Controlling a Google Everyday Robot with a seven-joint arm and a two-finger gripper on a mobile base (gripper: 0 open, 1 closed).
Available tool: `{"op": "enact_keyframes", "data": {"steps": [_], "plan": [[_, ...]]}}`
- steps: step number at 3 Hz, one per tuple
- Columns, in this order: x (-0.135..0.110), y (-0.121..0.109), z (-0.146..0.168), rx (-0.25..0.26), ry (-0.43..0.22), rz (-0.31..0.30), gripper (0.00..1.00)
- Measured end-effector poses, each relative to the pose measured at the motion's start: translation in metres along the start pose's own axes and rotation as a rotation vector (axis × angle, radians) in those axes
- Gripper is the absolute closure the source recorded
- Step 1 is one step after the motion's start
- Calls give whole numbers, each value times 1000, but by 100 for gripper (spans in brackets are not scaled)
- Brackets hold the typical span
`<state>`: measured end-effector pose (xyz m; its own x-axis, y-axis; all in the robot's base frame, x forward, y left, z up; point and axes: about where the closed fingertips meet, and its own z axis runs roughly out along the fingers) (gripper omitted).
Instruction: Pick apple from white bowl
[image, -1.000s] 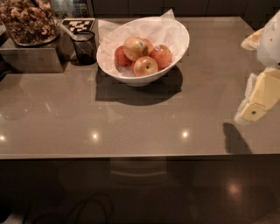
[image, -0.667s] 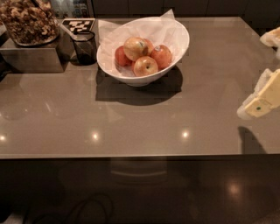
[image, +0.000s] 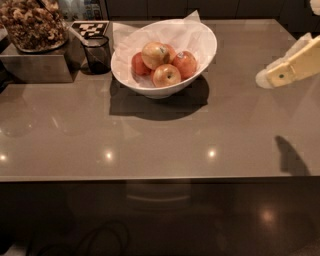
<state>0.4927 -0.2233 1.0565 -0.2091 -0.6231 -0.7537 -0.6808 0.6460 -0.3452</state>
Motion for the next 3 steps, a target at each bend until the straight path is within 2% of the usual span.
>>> {"op": "enact_keyframes", "data": {"steps": [1,2,3], "plan": [[5,0,-1,11,9,17,0],[-1,-5,28,-27,0,21,0],[-18,-8,73,-102,9,-15,0]]}}
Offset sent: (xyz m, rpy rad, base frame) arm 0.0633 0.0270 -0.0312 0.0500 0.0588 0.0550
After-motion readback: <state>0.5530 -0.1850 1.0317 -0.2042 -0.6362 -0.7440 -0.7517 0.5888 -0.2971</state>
